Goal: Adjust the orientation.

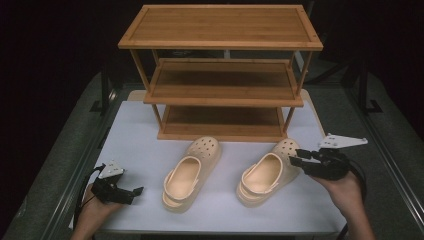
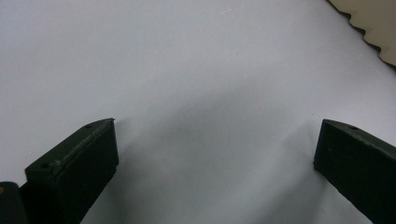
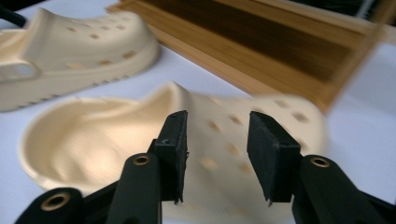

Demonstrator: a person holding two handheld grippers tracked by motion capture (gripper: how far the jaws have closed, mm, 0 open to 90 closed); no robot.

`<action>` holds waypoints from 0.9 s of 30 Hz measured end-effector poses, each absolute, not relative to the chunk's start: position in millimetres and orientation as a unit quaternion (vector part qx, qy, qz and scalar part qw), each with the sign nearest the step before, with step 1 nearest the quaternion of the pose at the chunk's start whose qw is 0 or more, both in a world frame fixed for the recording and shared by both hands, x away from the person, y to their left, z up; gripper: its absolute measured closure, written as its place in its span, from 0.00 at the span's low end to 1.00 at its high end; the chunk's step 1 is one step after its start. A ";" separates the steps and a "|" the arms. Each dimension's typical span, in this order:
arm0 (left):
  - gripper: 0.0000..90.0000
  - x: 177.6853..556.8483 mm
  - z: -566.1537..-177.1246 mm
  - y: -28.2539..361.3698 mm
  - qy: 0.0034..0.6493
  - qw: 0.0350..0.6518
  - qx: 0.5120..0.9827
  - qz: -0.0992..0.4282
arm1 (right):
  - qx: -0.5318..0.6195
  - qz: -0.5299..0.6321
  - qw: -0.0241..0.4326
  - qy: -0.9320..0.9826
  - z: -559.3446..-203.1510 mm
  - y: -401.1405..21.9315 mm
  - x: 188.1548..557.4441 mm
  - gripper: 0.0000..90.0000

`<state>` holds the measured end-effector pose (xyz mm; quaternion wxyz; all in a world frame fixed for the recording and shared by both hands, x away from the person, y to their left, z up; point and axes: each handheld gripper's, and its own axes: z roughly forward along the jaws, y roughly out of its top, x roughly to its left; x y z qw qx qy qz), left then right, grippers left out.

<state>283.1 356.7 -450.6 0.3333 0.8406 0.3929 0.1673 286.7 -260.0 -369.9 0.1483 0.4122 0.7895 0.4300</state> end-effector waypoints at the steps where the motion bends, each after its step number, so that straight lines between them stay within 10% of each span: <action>1: 0.00 283.1 -450.6 356.7 0.393 0.333 0.841 0.167 | 0.419 0.428 0.149 0.787 -373.5 -266.9 285.5 0.72; 10: 0.00 283.2 -450.5 357.0 0.392 0.332 0.842 0.166 | 0.468 0.408 0.146 0.770 -411.2 -307.4 294.4 1.00; 27: 0.00 283.4 -450.5 356.9 0.393 0.332 0.841 0.166 | 0.459 0.373 0.124 0.797 -433.6 -291.8 310.3 1.00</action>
